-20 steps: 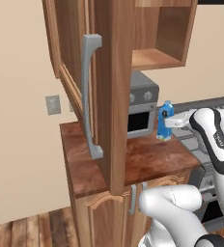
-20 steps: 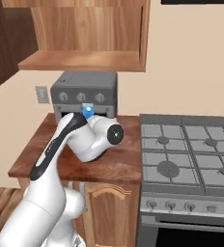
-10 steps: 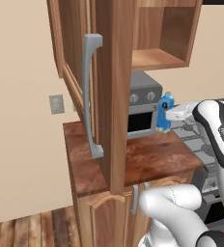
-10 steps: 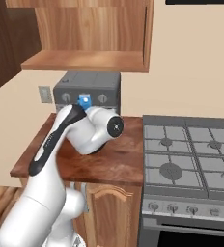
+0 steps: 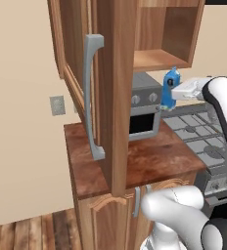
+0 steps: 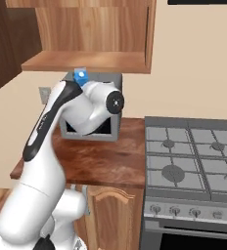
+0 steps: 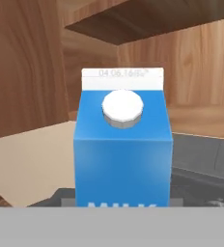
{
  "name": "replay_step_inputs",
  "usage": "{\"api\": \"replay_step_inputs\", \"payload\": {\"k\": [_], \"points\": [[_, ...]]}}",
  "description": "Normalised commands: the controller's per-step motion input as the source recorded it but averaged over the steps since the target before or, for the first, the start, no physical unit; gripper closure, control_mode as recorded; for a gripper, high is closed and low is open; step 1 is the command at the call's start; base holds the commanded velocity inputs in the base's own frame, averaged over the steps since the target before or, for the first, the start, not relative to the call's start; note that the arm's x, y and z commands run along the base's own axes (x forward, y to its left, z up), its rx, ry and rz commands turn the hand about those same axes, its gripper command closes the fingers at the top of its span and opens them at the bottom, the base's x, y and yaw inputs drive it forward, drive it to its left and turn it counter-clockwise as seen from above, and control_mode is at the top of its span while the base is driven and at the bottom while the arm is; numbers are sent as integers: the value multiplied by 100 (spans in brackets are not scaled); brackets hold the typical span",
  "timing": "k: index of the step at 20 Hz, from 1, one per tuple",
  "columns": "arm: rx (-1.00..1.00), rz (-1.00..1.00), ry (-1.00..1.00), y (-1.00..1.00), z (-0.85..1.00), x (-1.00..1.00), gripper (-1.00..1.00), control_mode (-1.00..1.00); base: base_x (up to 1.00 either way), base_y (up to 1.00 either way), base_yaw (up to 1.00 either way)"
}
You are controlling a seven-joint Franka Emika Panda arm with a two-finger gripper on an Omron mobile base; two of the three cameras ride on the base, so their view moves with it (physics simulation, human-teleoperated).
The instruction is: Pick the milk, boxed drink, can from the counter and place them in the open cabinet.
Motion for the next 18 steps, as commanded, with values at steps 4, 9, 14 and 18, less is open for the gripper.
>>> {"api": "replay_step_inputs", "payload": {"k": [4, 9, 14, 18], "points": [[-3, -4, -16, 1, 69, 0, 100, -100, 0, 0, 0], [0, -15, -13, 7, 59, 1, 100, -100, 0, 0, 0], [0, -30, -5, 14, 41, 23, 100, -100, 0, 0, 0], [0, -26, -3, 18, 34, 28, 100, -100, 0, 0, 0]]}}
